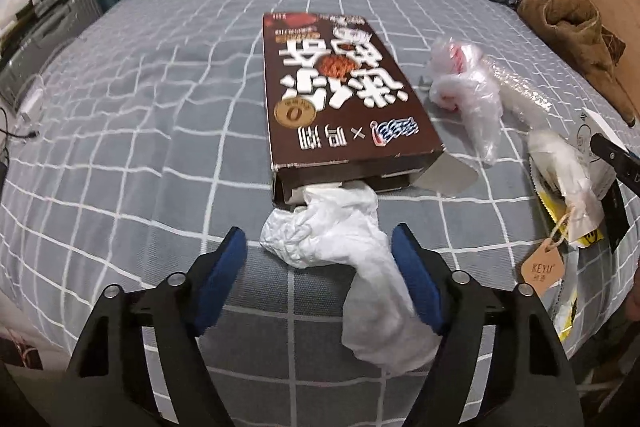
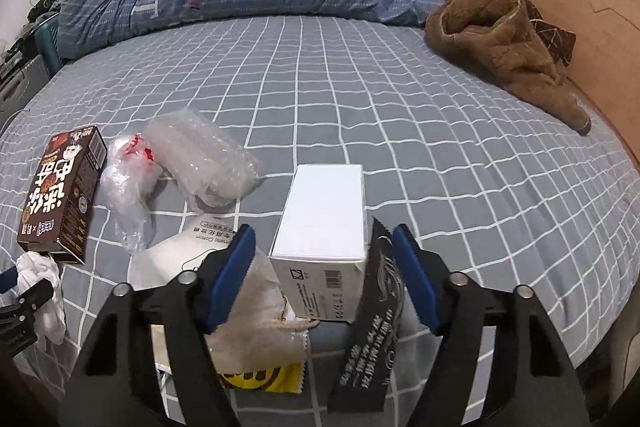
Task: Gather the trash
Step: 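Grasp the white tissue with the left tool while the right tool grasps the white box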
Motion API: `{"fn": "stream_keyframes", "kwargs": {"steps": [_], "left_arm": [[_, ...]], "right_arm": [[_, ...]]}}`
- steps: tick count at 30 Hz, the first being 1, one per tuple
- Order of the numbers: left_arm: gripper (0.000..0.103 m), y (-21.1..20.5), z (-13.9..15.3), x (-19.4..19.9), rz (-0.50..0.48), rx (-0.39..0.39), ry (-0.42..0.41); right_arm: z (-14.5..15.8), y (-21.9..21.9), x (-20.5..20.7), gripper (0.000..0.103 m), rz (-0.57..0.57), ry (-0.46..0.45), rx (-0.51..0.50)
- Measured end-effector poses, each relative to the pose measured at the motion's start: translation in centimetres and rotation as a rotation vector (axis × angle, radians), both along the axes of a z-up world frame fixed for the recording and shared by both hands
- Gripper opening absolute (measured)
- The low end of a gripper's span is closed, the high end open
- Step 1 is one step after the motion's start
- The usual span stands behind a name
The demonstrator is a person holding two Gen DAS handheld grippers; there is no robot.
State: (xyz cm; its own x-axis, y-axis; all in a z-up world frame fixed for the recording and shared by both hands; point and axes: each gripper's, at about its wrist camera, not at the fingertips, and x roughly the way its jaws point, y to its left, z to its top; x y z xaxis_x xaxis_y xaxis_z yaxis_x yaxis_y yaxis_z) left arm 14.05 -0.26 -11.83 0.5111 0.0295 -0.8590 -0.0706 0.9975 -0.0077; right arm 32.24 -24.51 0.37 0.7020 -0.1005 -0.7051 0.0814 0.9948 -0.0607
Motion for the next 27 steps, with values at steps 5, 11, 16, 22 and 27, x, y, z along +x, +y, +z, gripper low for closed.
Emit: {"fn": "stream_keyframes", "kwargs": {"steps": [5, 11, 16, 22, 27], "left_arm": [[0.055, -0.2, -0.2, 0.1, -0.016, -0.025, 0.004], [0.032, -0.9, -0.3, -0.2, -0.032, -0.037, 0.021], [0.015, -1.9, 0.1, -0.6, -0.085, -0.045, 0.012], [0.015, -2.3, 1.7, -1.3, -0.109, -0.034, -0.048], [0.015, -2.2, 2.7, -1.5, -0.106, -0.042, -0.075]], "right_arm": [[0.0, 0.4, 0.1, 0.050, 0.012, -0.001, 0.010], [0.2, 0.0, 0.1, 0.043, 0.009, -0.007, 0.026], [0.5, -0.1, 0.0, 0.042, 0.014, -0.013, 0.037], [1.6, 0.3, -0.8, 0.041, 0.029, -0.054, 0.037], [2.4, 0.5, -1.4, 0.041, 0.034, -0.077, 0.038]]}}
